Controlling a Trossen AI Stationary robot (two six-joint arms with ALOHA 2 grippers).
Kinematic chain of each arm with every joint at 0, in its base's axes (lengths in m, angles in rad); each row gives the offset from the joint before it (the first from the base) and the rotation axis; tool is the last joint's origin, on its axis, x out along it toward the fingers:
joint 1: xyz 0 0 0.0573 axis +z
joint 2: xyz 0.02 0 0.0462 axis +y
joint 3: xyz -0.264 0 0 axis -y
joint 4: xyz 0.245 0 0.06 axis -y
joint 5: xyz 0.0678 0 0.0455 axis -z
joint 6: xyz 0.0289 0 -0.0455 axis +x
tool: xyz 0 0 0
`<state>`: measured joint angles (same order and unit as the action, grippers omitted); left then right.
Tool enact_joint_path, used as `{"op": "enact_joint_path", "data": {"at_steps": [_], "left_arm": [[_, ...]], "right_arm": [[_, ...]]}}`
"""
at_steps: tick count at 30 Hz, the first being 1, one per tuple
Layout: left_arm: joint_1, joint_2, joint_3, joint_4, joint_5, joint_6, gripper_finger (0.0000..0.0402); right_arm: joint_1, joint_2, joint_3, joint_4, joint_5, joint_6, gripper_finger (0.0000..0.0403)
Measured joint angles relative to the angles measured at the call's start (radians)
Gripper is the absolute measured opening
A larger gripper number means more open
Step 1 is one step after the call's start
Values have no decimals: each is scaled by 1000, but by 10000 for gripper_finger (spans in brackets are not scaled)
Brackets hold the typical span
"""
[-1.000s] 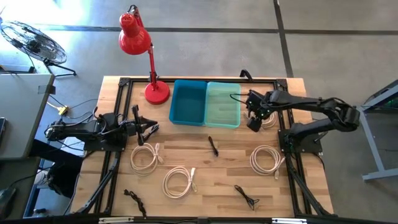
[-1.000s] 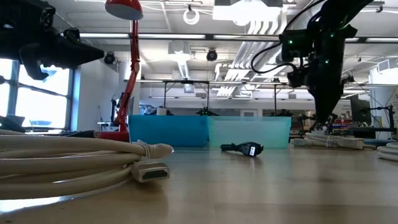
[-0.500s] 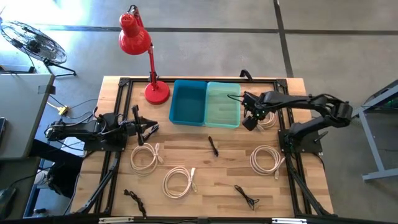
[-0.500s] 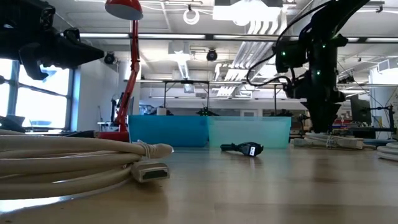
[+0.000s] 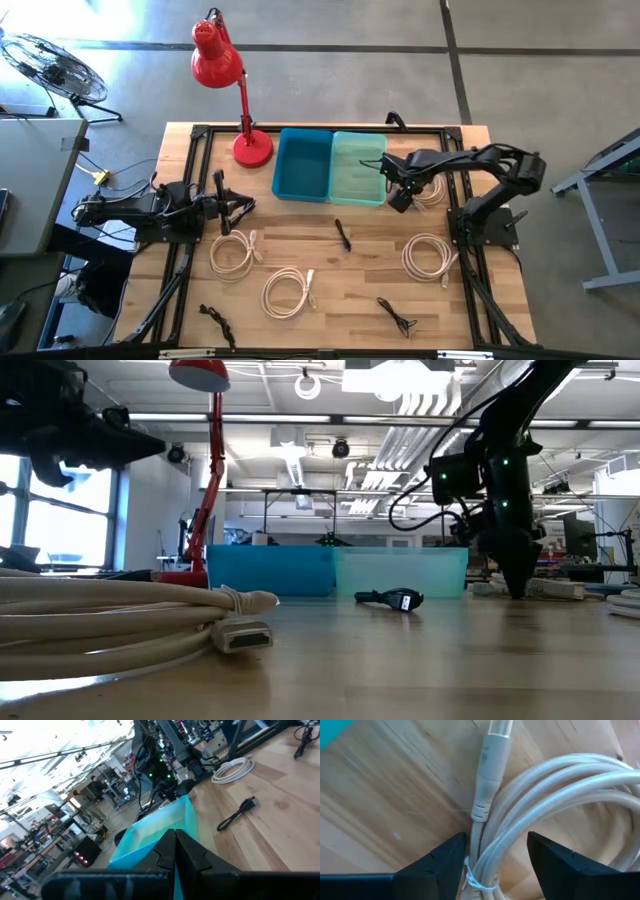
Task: Pick & Place USB Port
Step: Put the white HDMI cable into the blue bin
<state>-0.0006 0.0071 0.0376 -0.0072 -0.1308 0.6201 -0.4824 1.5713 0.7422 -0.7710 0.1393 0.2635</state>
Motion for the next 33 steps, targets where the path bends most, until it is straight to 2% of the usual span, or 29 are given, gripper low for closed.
{"op": "enact_joint_path", "data": {"at_steps": [3,7,8,11,20,26,33], "left_arm": [[0,0,0,-3,22,0,1],[0,0,0,-5,46,0,1],[0,0,0,-5,46,0,1],[0,0,0,-5,46,0,1],[0,0,0,-15,86,0,1],[0,0,0,-15,96,4,1],[0,0,0,-13,95,7,1]], "right_arm": [[8,8,0,0,5,-2,159],[16,-6,-1,-21,46,-11,38],[14,-13,-3,-20,67,-14,28],[10,-38,-7,-27,134,14,28],[65,-203,28,-179,207,106,28],[166,-342,188,-286,262,148,28],[254,-402,430,-168,275,-17,28]]}}
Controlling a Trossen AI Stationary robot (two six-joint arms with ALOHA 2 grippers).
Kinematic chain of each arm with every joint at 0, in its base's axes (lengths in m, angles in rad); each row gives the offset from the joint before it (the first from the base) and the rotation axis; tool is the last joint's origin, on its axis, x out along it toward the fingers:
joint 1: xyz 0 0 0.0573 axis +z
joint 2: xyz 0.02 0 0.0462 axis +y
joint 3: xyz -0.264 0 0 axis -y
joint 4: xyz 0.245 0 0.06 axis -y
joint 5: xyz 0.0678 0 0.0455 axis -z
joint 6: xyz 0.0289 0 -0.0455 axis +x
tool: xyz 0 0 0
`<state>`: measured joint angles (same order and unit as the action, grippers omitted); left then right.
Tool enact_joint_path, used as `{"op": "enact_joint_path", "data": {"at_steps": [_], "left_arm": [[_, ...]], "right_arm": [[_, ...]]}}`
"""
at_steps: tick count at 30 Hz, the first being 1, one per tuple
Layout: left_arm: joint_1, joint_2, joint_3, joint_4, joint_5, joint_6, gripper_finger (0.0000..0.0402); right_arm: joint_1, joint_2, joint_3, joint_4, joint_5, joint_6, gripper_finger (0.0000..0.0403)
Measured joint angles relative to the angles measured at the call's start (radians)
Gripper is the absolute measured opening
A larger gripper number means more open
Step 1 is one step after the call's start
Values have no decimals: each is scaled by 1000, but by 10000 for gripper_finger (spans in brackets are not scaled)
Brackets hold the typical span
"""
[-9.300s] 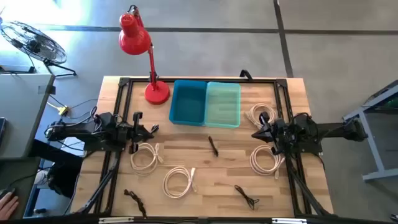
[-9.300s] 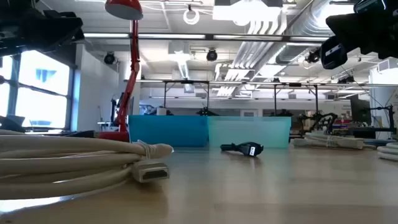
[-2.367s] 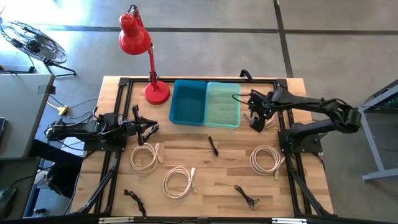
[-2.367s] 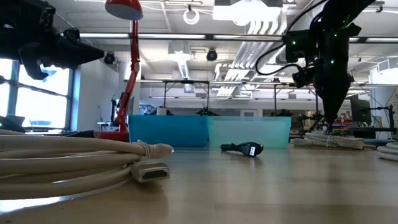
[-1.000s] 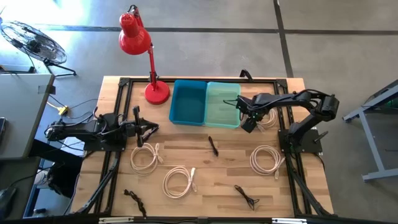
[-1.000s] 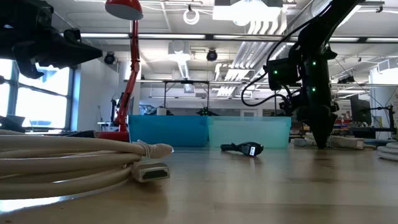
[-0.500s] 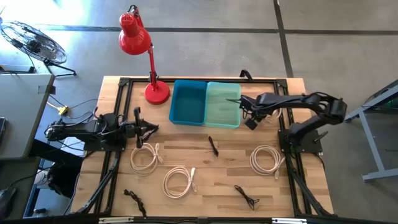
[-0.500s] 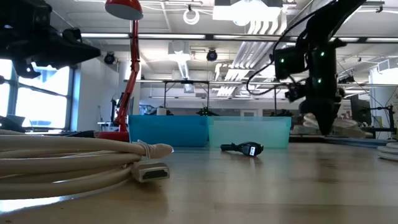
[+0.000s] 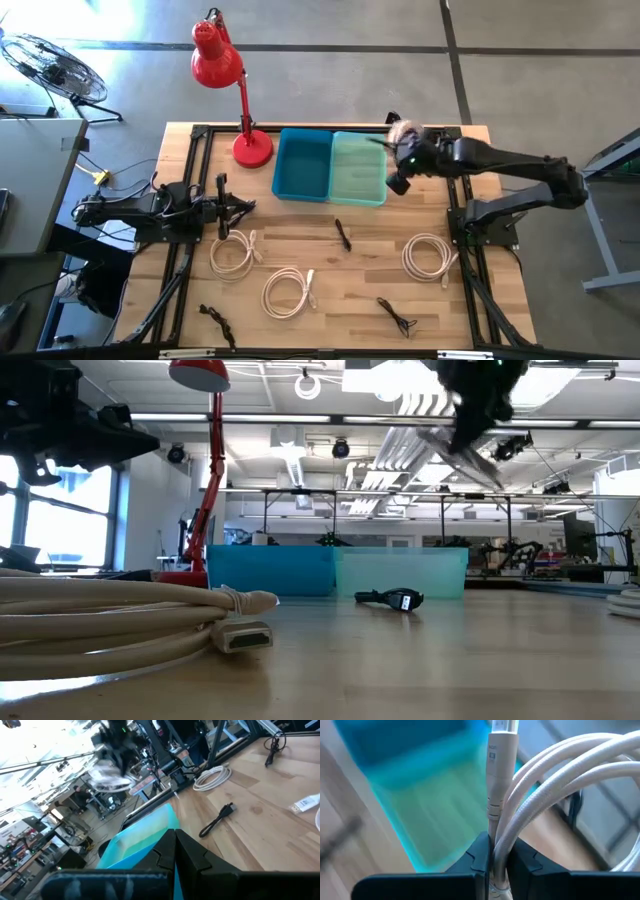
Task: Pick & Place USB Port
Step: Put the white HDMI cable into the blue bin
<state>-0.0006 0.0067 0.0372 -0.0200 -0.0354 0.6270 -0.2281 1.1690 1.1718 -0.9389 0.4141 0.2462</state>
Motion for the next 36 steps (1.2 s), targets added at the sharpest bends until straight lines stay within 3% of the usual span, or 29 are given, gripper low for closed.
{"op": "enact_joint_path", "data": {"at_steps": [4,12,17,20,24,32,36], "left_arm": [[0,0,0,0,0,0,1],[0,0,-3,25,-7,-4,1],[0,0,-3,234,-49,-89,1],[0,0,-3,339,-12,-113,1],[0,0,-2,388,-16,-84,1],[0,0,2,384,-43,-54,6],[0,25,34,343,-22,-69,46]], "right_arm": [[8,21,115,124,-64,-92,28],[7,153,214,367,-331,-286,28],[34,229,226,403,-391,-369,28],[57,251,222,431,-493,-408,28],[94,273,221,464,-573,-420,28],[172,273,220,466,-589,-449,28],[199,273,220,466,-585,-449,28]]}}
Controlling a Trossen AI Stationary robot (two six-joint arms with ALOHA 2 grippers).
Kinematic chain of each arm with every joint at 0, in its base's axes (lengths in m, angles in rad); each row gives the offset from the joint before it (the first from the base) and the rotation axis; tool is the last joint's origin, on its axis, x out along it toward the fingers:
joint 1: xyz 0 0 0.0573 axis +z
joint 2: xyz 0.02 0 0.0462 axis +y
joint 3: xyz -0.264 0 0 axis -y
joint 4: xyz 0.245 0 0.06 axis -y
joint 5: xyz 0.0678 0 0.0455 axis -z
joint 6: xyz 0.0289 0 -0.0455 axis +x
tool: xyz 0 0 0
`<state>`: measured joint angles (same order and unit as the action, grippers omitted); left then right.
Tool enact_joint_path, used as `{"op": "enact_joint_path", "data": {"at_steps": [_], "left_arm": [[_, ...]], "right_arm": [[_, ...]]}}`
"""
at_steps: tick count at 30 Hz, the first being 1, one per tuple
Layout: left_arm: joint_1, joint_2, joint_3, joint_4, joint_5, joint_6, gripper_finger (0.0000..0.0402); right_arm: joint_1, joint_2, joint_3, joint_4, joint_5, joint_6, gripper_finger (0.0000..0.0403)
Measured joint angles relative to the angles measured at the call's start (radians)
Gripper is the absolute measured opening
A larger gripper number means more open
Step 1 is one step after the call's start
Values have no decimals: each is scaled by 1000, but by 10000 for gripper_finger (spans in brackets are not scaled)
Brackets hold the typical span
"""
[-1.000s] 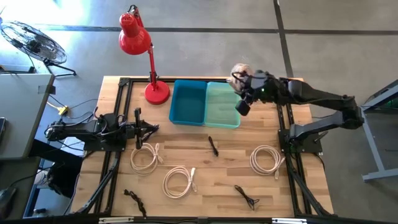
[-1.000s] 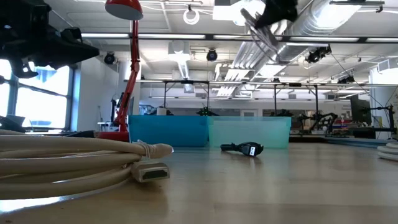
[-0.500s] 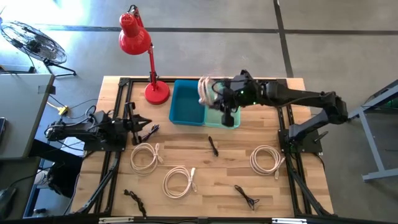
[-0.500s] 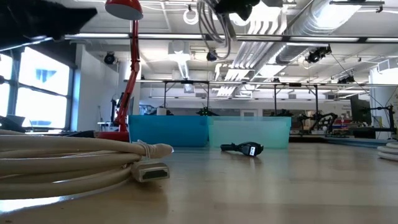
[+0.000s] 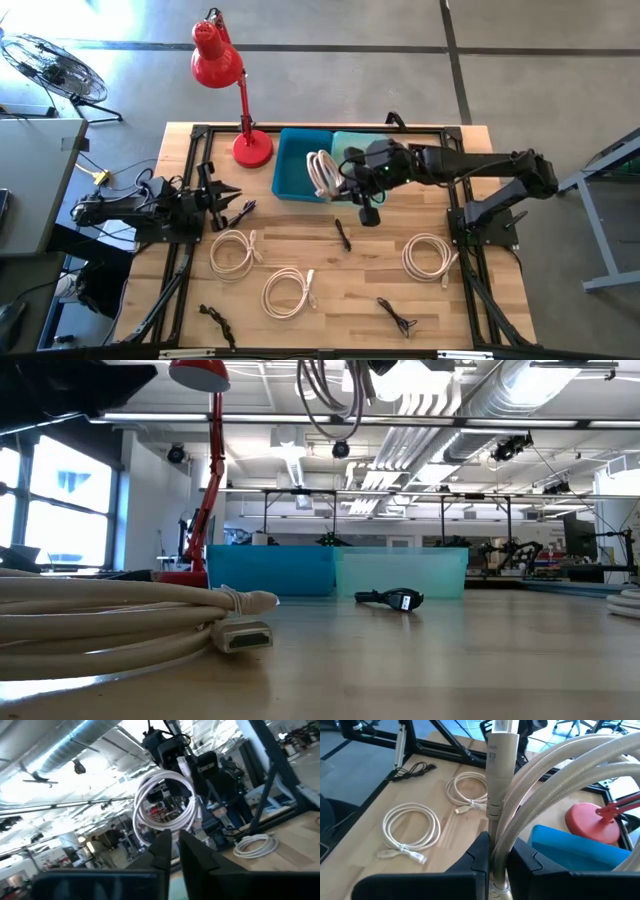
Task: Pick & Place USB Port
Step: Put the white HDMI cable into the blue bin
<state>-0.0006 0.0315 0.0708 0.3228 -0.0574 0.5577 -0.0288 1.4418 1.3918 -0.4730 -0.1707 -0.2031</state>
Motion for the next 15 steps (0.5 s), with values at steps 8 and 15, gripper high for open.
{"op": "enact_joint_path", "data": {"at_steps": [8,15], "left_arm": [[0,135,104,-55,56,-117,177],[0,354,240,-56,162,-143,217]], "right_arm": [[32,0,0,-5,-22,-12,28],[63,-1,0,-5,-138,-38,28]]}}
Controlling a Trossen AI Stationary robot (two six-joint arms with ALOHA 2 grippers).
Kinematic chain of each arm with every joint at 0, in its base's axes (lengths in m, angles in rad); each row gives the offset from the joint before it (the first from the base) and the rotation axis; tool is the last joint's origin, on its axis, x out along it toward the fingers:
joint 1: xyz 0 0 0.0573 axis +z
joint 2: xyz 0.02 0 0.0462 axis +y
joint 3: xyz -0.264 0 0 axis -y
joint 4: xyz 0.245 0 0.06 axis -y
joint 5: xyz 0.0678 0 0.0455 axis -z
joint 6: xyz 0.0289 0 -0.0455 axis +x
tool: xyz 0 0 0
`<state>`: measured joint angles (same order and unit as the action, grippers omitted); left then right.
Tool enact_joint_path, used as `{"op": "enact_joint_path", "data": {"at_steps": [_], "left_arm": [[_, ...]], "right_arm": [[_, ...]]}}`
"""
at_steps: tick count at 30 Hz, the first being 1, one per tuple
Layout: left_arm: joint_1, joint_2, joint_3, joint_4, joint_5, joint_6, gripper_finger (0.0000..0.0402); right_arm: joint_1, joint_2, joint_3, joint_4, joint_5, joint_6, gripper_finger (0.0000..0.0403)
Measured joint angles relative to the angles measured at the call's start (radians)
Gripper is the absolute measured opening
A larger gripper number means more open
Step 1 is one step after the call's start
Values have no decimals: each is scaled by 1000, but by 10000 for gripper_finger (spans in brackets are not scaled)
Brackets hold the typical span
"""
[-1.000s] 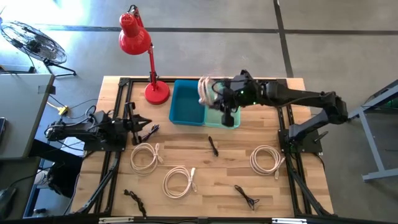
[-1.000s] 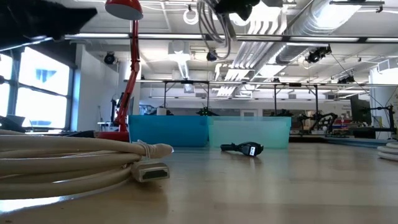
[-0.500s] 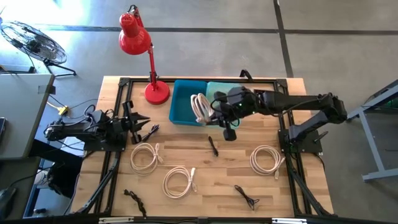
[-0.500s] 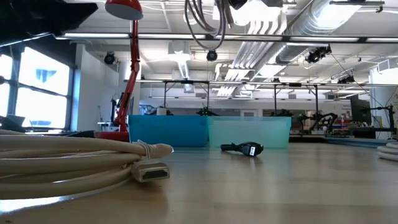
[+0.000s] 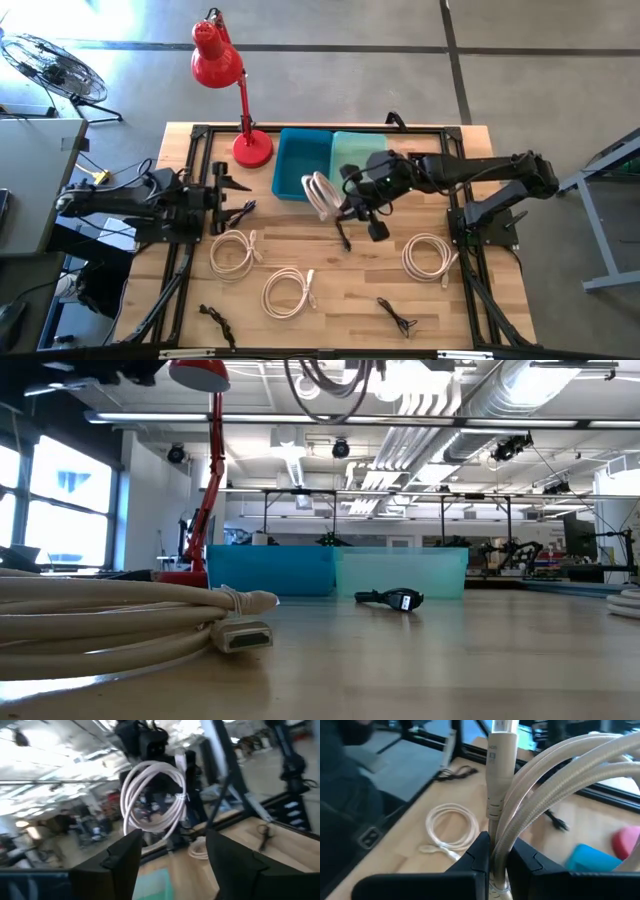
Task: Pick & Place USB Port
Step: Put the white HDMI cable into the blue bin
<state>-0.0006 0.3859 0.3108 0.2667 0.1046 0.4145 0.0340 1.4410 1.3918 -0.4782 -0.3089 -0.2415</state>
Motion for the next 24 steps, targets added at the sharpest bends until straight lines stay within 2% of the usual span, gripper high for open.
{"op": "enact_joint_path", "data": {"at_steps": [9,16,24], "left_arm": [[1,343,219,-8,21,111,219],[1,566,402,-37,-4,154,219],[2,741,573,-142,17,157,219]], "right_arm": [[47,0,0,-5,-89,-30,28],[81,-1,0,-26,-87,-30,28],[109,-1,0,-53,-57,-31,28]]}}
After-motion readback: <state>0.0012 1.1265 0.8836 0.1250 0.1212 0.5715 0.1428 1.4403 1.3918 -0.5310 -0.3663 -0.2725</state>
